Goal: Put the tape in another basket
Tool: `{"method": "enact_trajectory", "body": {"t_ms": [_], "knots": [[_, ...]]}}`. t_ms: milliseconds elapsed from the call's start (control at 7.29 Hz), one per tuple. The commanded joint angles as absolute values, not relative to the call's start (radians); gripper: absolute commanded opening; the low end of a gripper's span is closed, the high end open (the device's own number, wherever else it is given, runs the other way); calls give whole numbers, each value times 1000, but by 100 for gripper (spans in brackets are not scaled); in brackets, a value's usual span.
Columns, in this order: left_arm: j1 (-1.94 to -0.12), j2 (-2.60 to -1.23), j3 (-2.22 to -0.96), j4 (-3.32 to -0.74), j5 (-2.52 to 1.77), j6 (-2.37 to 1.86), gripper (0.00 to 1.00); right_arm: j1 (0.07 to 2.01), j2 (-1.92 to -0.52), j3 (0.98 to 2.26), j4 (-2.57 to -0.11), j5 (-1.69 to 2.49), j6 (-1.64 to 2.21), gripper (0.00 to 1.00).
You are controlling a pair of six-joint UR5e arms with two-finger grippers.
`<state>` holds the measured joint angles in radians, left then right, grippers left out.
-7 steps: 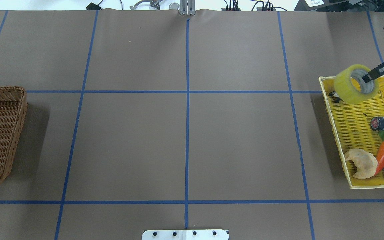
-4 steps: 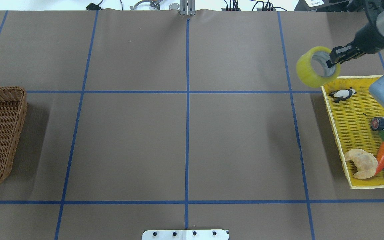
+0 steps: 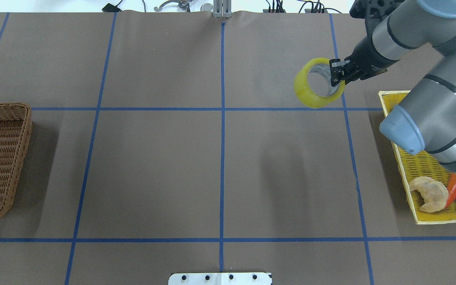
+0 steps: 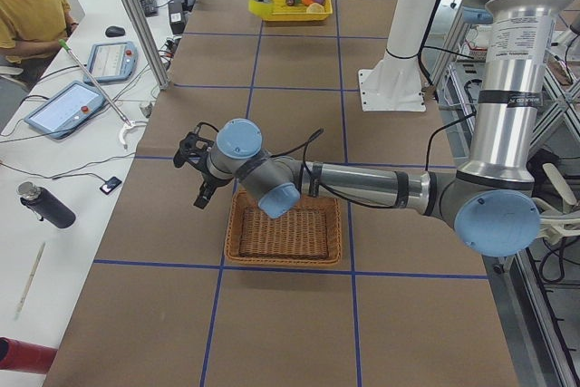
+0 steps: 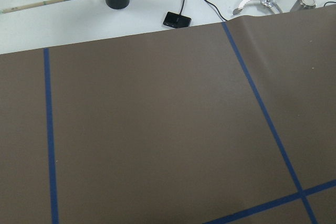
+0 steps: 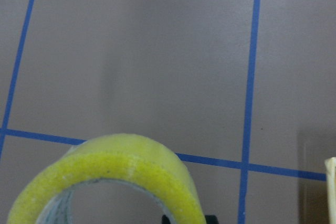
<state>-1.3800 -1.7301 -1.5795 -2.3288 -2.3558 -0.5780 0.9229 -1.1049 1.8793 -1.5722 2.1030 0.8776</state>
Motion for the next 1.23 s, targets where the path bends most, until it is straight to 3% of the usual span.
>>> {"method": "enact_trajectory", "body": {"t_ms": [0, 1097], "knots": [[-1301, -1822, -1580, -2329, -2356, -705, 99, 852, -1019, 1885, -1628, 2056, 971, 0], [-1034, -1985, -1663, -2333, -2298, -1097, 99, 759, -970, 1913, -1624, 1973, 1055, 0]]}}
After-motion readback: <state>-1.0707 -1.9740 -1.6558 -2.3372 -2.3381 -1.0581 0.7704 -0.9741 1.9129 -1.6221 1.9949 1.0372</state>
